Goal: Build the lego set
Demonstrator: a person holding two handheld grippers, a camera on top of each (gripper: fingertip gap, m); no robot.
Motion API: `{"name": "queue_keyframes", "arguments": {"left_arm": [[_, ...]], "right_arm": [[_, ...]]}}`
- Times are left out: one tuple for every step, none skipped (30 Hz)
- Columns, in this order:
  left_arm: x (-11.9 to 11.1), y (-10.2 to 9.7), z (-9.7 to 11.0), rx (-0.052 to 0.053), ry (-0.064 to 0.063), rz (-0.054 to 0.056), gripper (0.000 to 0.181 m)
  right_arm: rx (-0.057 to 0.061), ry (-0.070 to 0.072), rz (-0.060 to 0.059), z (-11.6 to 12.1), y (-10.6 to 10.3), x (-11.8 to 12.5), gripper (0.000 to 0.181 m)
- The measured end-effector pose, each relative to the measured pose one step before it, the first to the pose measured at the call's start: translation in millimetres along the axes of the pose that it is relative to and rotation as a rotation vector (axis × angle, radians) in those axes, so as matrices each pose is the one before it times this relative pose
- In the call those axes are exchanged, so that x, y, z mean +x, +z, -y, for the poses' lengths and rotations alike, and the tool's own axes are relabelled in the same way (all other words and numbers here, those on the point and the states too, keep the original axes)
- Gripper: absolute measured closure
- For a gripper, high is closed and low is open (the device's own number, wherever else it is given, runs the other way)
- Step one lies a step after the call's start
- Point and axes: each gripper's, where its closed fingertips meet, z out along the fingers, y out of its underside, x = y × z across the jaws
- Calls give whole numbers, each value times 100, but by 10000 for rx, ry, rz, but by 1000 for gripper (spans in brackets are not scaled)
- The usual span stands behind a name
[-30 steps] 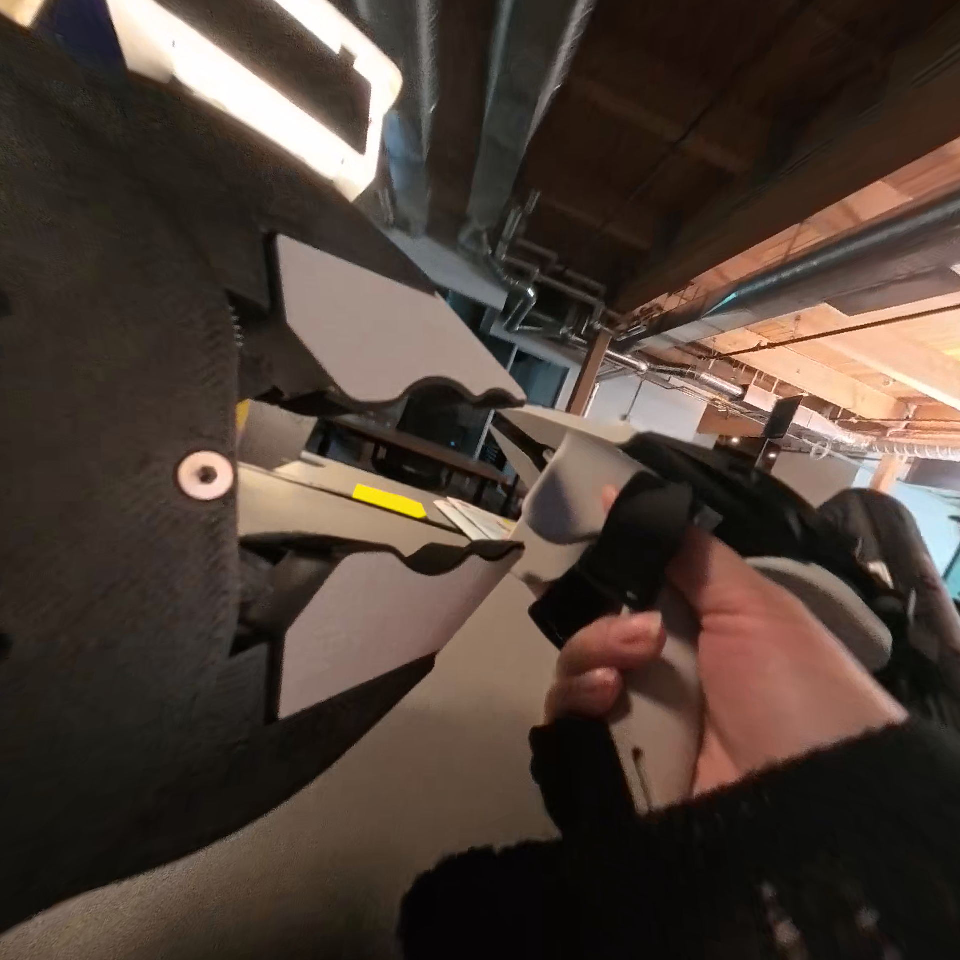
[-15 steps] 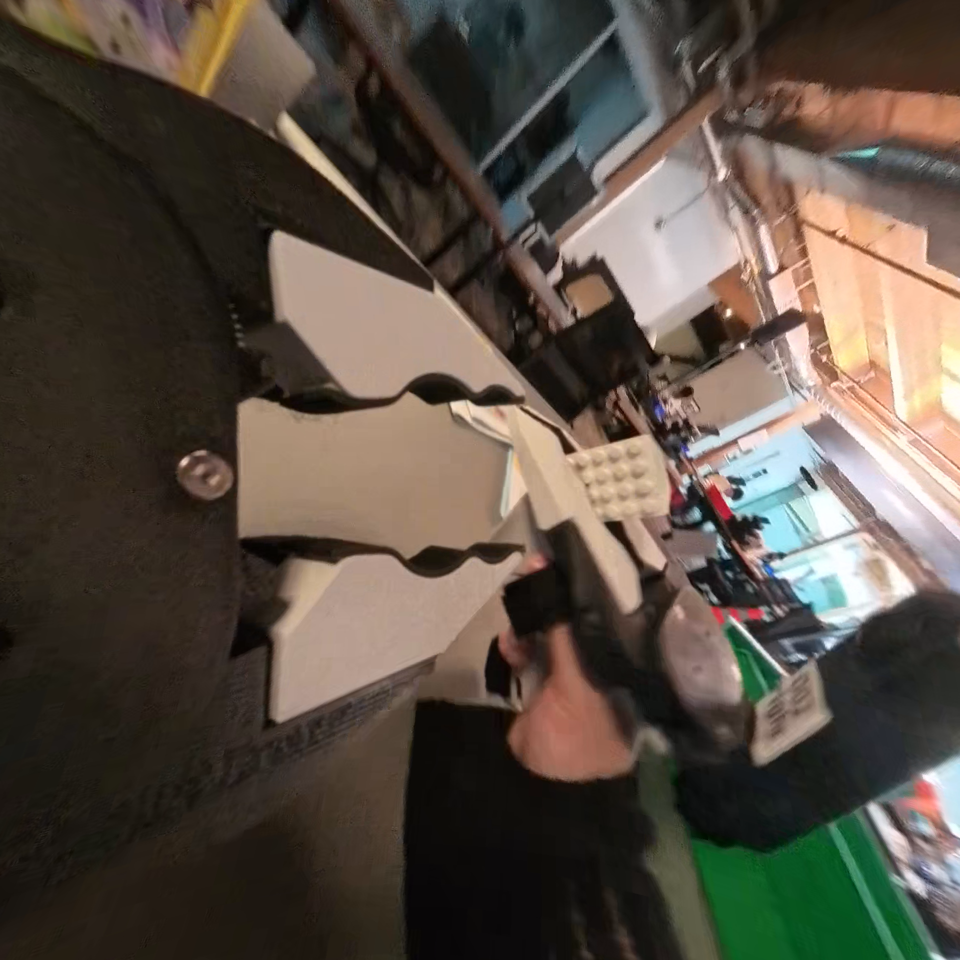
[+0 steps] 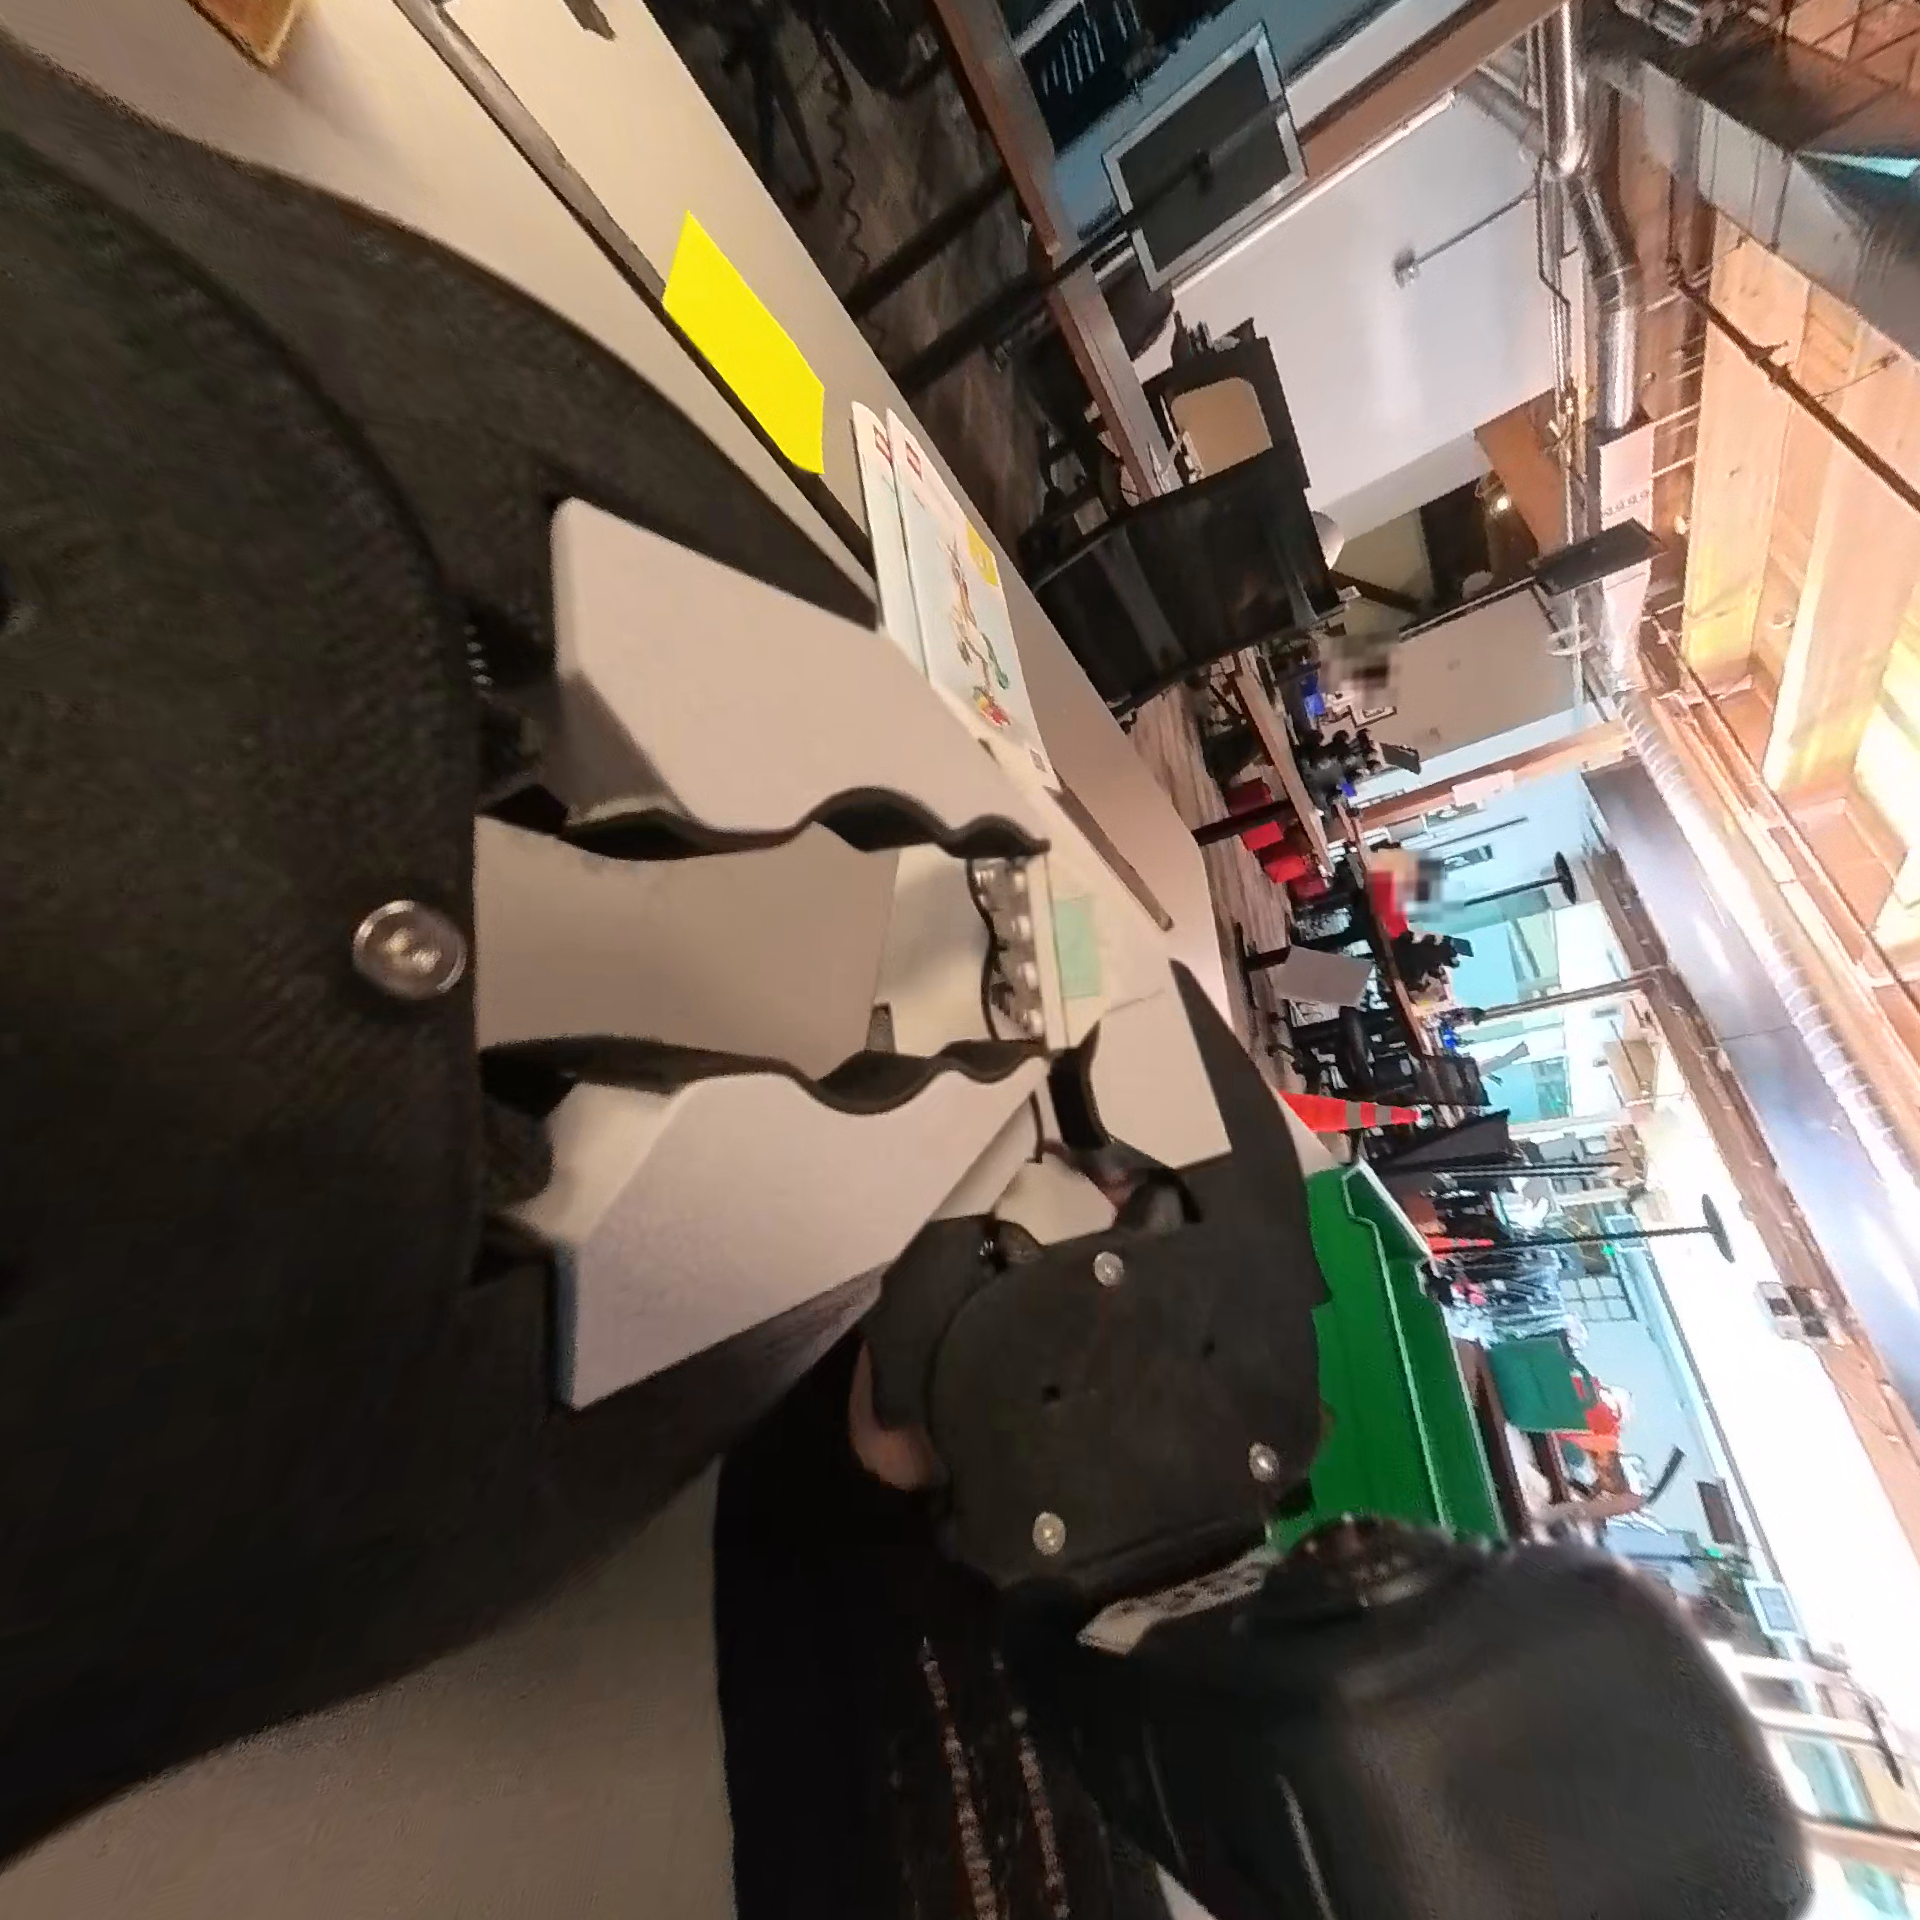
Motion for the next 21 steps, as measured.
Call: {"name": "queue_keyframes", "arguments": {"left_arm": [[-90,65,-179,-171,142,55,148],[-285,-20,-96,-130,217,191,148],[-657,-123,-17,-75,298,435,148],[-671,-199,-72,-95,388,407,148],[-562,-164,-194,-157,366,294,148],[-364,-106,-318,-213,358,172,148],[-74,-57,-404,-227,461,21,148],[79,-6,-508,-234,584,-26,148],[127,25,-458,-163,589,-10,148],[333,17,-192,24,495,-135,148],[339,-63,436,365,336,-172,148],[490,-1,171,132,202,-279,148],[318,80,-219,-121,161,-138,148],[116,100,-352,-162,231,18,148],[183,95,-173,-46,228,-35,148],[176,62,60,62,109,-58,148],[130,34,82,39,85,-46,148],[204,32,76,13,135,-84,148],[222,52,30,-3,147,-75,148],[87,34,-73,-64,146,15,148],[72,15,-86,-56,149,-11,148]], "right_arm": [[-2,108,100,-150,53,-61,172],[15,142,82,-179,11,37,171],[4,263,200,-284,-20,-27,167],[-107,447,491,-535,-27,-308,160],[-220,659,660,-751,-30,-346,156],[-201,727,665,-608,-92,-127,151],[72,763,730,-102,-227,-74,146],[388,849,1010,437,-452,-448,141],[515,983,1058,642,-595,-553,142],[327,1093,1199,405,-564,-813,152],[-31,1190,1319,-118,-423,-1049,165],[-167,1160,882,-386,-307,-496,164],[-63,842,651,-253,-321,-306,155],[131,608,781,17,-293,-692,144],[310,516,418,251,-245,-258,134],[260,328,245,290,-180,-90,133],[41,175,183,47,-35,-130,133],[-92,87,30,-134,146,11,135],[-150,59,-41,-231,295,38,135],[-154,17,-118,-212,260,126,135],[-114,11,-145,-147,172,179,138]]}}
